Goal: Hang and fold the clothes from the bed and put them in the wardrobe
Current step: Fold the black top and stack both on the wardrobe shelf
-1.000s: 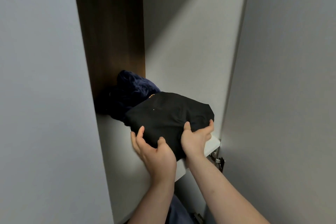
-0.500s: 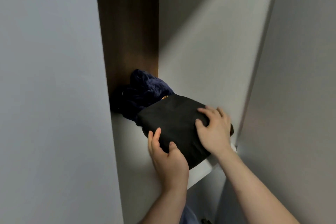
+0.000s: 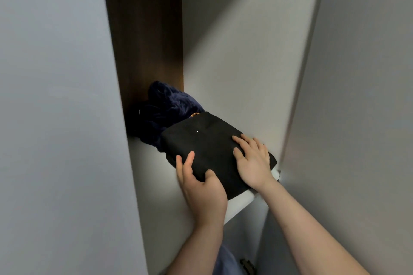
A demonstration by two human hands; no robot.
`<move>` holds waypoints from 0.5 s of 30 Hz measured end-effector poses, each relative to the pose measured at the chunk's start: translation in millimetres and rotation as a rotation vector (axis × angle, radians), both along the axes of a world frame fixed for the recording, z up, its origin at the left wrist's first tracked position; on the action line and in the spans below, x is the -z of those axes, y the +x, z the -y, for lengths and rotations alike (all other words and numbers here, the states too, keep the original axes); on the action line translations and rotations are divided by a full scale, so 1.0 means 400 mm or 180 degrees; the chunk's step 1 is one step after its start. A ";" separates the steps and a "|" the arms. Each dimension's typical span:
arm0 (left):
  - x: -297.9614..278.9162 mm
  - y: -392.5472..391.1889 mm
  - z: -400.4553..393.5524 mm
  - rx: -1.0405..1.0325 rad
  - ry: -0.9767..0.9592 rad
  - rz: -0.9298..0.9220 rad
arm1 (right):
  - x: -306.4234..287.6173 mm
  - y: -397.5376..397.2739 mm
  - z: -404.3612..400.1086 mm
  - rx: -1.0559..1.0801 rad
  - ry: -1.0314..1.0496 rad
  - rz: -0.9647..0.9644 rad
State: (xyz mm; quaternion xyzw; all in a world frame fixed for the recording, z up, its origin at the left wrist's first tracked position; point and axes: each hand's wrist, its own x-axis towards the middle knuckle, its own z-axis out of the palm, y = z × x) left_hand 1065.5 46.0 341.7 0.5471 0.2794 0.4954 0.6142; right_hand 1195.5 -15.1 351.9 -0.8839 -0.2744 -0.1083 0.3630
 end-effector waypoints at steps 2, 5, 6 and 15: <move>0.001 -0.008 -0.001 0.0019 0.0052 -0.0039 | 0.016 -0.031 0.027 -0.0107 0.0299 -0.0080; 0.003 -0.024 0.003 0.0107 0.0318 -0.0246 | 0.040 -0.106 0.077 -0.0275 0.0725 -0.0235; 0.007 -0.035 0.009 0.0149 0.0473 -0.0365 | 0.046 -0.132 0.097 -0.0336 0.0820 -0.0319; 0.041 -0.197 0.098 0.1291 0.2239 -0.0799 | 0.091 -0.334 0.339 -0.0205 0.1065 -0.0507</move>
